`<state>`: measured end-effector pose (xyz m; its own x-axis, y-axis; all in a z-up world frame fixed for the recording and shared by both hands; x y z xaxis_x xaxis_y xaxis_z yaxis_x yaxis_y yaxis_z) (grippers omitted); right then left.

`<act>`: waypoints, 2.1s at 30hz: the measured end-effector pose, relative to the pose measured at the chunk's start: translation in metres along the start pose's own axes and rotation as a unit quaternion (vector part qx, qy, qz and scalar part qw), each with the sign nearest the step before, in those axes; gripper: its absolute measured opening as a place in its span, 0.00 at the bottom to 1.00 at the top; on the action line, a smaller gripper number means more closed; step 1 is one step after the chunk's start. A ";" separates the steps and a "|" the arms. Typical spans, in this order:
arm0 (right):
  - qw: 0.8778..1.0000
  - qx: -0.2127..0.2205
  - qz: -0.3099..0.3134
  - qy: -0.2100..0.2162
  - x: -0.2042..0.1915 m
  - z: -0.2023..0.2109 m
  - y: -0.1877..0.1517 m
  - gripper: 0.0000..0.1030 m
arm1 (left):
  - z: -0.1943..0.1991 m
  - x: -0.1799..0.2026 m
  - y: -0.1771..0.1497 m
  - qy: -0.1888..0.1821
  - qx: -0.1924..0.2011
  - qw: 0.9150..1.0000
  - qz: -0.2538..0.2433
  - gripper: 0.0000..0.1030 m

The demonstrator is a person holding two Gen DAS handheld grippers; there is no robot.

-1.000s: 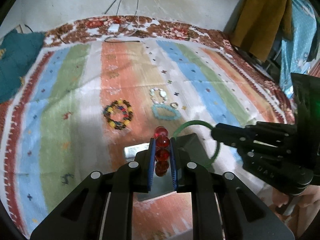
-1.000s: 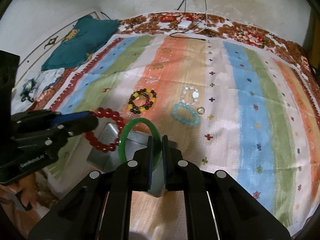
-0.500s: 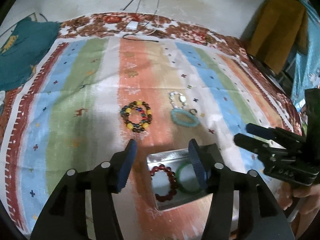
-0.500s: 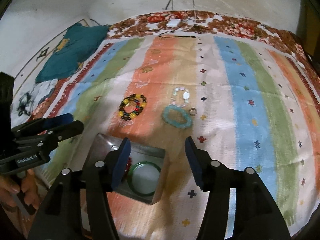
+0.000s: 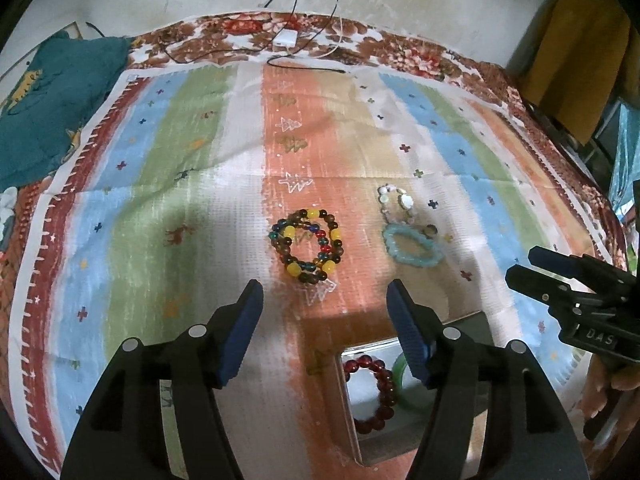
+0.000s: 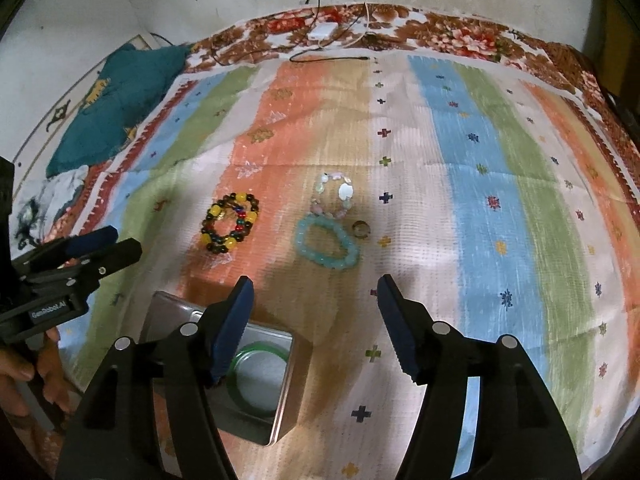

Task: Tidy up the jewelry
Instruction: 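Grasp the yellow-and-black bracelet with the left tool while the right tool grasps the blue bracelet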

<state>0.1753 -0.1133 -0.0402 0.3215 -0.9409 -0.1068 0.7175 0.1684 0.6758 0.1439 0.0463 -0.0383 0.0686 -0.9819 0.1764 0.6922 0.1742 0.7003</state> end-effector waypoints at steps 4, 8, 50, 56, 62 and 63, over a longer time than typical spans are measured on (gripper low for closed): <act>1.000 -0.012 0.004 -0.005 0.001 -0.011 0.002 0.62 | -0.009 -0.003 0.001 0.004 -0.010 1.000 0.000 0.65; 1.000 -0.022 0.005 -0.009 0.004 -0.020 0.003 0.62 | -0.021 -0.008 0.006 0.006 -0.021 1.000 0.006 0.65; 0.995 -0.090 -0.018 -0.040 0.025 -0.108 0.010 0.62 | -0.108 -0.028 0.014 0.008 -0.093 0.996 0.009 0.59; 0.994 -0.098 -0.015 -0.042 0.024 -0.119 0.010 0.62 | -0.118 -0.029 0.012 0.009 -0.103 0.995 0.004 0.54; 0.994 -0.105 -0.013 -0.033 0.022 -0.128 0.006 0.50 | -0.126 -0.029 0.011 0.009 -0.112 0.994 -0.002 0.48; 0.994 -0.107 -0.014 -0.033 0.023 -0.130 0.005 0.49 | -0.127 -0.029 0.010 0.009 -0.114 0.993 -0.002 0.46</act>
<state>0.2665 -0.0958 -0.1338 0.2633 -0.9622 -0.0700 0.8428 0.1942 0.5020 0.2402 0.0674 -0.1242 0.0773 -0.9842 0.1596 0.8367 0.1510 0.5264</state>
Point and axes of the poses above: each gripper's, at about its wrist camera, not at the fingertips, and z roughly against the way its jaws point, x to its right, y to its top, the point moved 1 cm from there along -z, roughly the way its jaws point, and after that the axes turned 12 degrees about x, right-handed, at the moved point
